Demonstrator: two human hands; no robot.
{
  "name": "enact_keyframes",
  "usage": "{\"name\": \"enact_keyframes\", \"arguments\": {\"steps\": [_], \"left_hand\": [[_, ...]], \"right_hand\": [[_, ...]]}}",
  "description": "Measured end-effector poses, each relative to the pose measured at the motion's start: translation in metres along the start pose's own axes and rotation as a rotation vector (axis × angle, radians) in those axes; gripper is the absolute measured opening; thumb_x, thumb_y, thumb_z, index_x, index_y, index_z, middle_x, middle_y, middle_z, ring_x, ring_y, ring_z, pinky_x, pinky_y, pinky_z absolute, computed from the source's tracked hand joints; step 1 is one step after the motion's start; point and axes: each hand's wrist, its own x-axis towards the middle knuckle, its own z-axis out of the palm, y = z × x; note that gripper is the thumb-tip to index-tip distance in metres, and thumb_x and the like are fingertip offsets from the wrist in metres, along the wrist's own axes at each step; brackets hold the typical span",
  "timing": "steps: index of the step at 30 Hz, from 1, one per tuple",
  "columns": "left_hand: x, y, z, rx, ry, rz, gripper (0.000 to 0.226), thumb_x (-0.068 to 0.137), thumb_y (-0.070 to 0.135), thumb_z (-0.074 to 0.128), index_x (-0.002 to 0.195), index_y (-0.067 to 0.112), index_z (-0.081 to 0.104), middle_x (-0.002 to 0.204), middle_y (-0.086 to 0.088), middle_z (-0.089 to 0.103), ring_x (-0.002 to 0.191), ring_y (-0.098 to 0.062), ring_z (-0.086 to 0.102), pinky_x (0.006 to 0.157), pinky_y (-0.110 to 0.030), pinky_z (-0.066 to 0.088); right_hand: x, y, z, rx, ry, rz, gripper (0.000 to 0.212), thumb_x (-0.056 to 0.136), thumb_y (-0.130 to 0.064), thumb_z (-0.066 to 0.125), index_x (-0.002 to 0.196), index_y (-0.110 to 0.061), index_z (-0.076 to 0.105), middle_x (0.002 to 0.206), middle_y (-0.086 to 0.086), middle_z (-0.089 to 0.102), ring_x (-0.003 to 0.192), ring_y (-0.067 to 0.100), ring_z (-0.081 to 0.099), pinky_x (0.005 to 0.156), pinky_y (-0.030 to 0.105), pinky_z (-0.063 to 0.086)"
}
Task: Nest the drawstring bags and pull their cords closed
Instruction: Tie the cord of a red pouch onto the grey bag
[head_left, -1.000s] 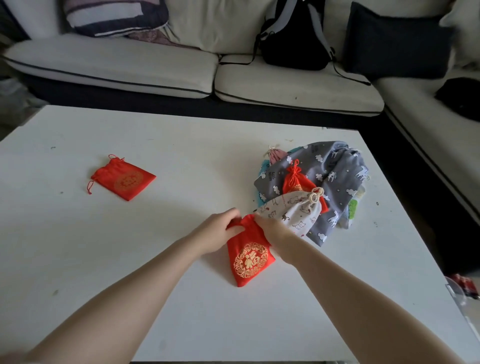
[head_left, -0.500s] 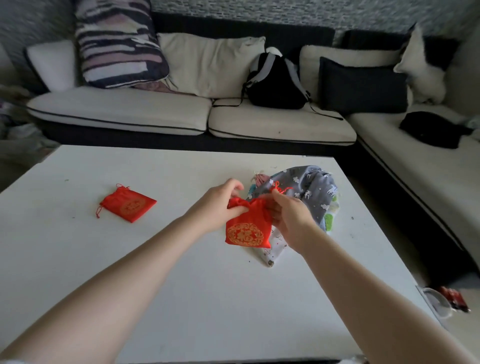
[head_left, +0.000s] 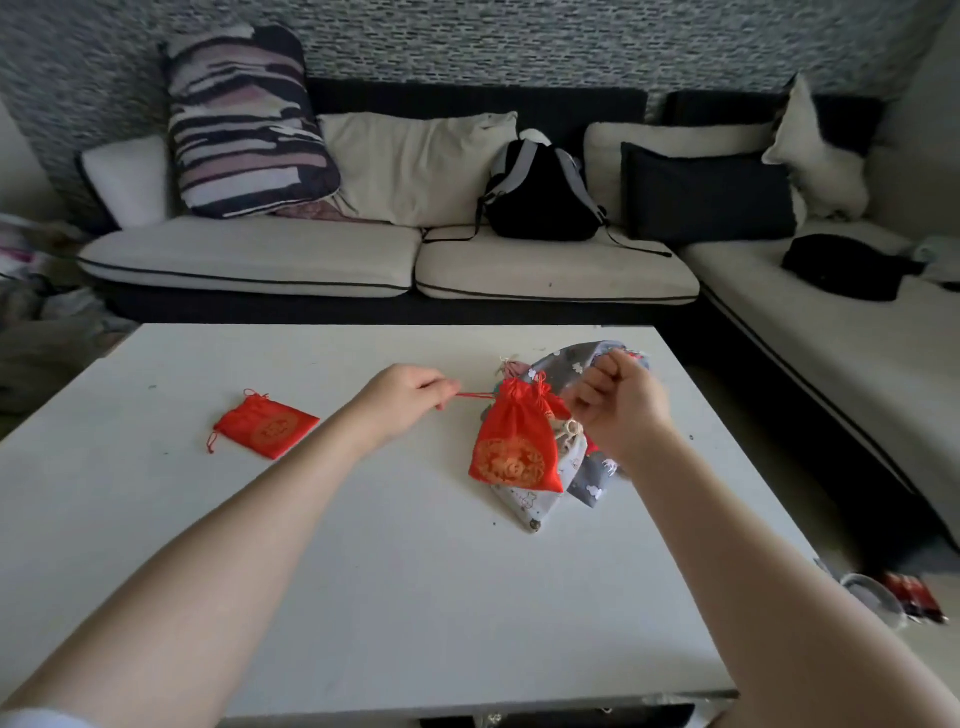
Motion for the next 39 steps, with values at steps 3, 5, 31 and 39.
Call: {"name": "enact_keyframes", "arguments": {"steps": [3, 5, 31, 39], "left_hand": [[-0.006, 0.001, 0.005, -0.025, -0.017, -0.041, 0.039, 0.093, 0.032, 0.050, 0.057, 0.018, 0.046, 0.054, 0.002, 0.032, 0.052, -0.013, 0.028, 0.053, -0.028, 0.023], [-0.008, 0.008, 0.012, -0.140, -0.039, -0.054, 0.039, 0.095, 0.031, 0.047, 0.059, 0.016, 0.042, 0.054, 0.002, 0.029, 0.051, -0.013, 0.025, 0.052, -0.028, 0.022], [-0.018, 0.025, 0.039, -0.676, -0.333, -0.320, 0.016, 0.091, 0.032, 0.053, 0.092, 0.022, 0.066, 0.091, 0.005, 0.070, 0.056, -0.009, 0.053, 0.048, -0.018, 0.033], [-0.018, 0.027, 0.051, -0.706, -0.318, -0.230, 0.016, 0.095, 0.024, 0.049, 0.084, 0.020, 0.060, 0.065, 0.006, 0.047, 0.042, -0.005, 0.038, 0.042, -0.013, 0.029]], "right_hand": [[0.000, 0.004, -0.016, -0.277, 0.099, -0.044, 0.044, 0.098, -0.019, 0.034, 0.055, -0.017, 0.031, 0.047, -0.003, 0.025, 0.037, 0.011, 0.020, 0.044, 0.023, 0.024], [-0.002, 0.009, -0.014, -0.368, 0.077, -0.045, 0.042, 0.099, -0.020, 0.035, 0.056, -0.016, 0.032, 0.052, -0.002, 0.026, 0.042, 0.011, 0.021, 0.046, 0.023, 0.024], [-0.021, 0.028, 0.000, -0.613, -0.340, 0.244, 0.031, 0.100, -0.018, 0.030, 0.076, -0.013, 0.049, 0.042, -0.004, 0.038, 0.031, 0.004, 0.018, 0.031, 0.015, 0.014], [-0.022, 0.012, -0.001, -0.663, -0.398, 0.232, 0.033, 0.100, -0.019, 0.029, 0.082, -0.012, 0.056, 0.038, -0.010, 0.025, 0.031, 0.002, 0.018, 0.033, 0.015, 0.012]]}}
